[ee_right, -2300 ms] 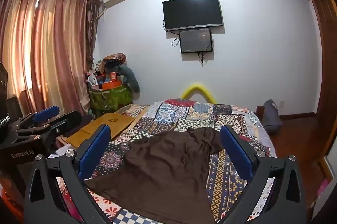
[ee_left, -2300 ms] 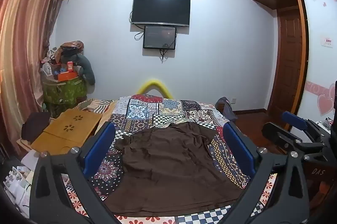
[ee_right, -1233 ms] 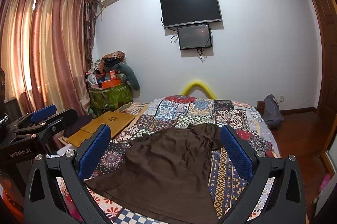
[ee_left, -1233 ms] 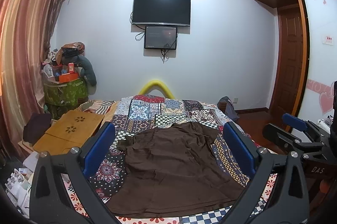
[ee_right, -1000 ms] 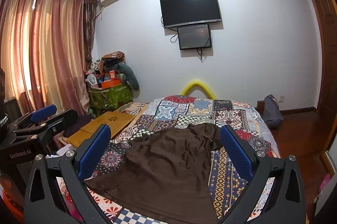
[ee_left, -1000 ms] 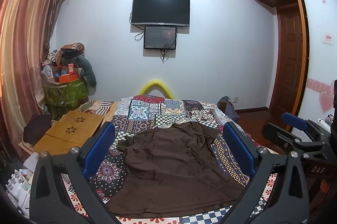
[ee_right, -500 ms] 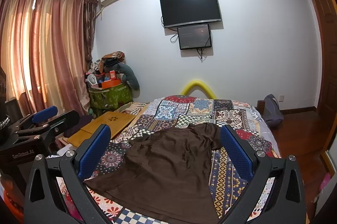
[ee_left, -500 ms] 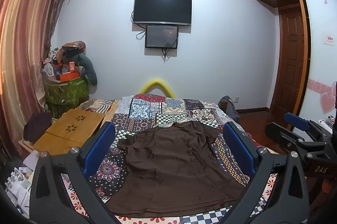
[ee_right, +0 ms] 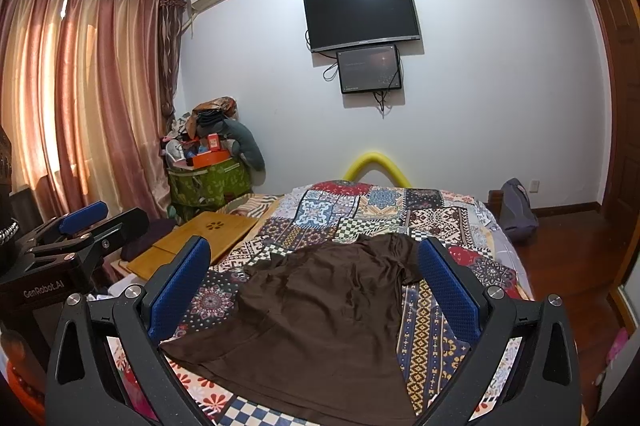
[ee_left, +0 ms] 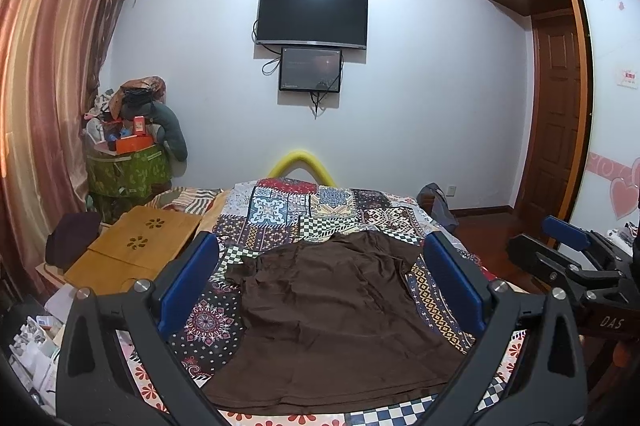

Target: Fold small clothes

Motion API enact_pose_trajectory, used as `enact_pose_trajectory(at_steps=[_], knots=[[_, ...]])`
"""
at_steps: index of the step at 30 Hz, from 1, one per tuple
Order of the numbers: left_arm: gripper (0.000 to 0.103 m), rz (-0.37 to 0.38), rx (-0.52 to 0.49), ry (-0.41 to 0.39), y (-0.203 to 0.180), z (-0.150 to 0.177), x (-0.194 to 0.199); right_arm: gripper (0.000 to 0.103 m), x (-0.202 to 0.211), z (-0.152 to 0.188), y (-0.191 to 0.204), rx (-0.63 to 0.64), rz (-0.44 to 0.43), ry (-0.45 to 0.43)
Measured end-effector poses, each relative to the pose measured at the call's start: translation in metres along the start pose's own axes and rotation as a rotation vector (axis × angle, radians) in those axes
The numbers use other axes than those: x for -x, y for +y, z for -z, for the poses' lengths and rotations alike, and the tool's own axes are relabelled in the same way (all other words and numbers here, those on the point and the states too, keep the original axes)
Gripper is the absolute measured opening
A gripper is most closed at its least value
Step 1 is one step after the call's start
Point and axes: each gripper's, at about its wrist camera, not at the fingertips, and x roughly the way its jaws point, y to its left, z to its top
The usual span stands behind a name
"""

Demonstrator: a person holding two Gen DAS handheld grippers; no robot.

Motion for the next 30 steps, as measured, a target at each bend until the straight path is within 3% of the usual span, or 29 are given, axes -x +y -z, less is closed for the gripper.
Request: enact_pose_trajectory(at_steps=[23,30], knots=[[0.103,0.012,0.006,0.010,0.003,0.001,-0.007,0.103,-0.009,0.000,-0.002,-0.010,0.002,0.008],[0.103,0.034,0.010,0.042,0.017,-0.003,-0.039,0.103,-0.033,-0.001,-0.008,-0.003,-0.009,0.034]])
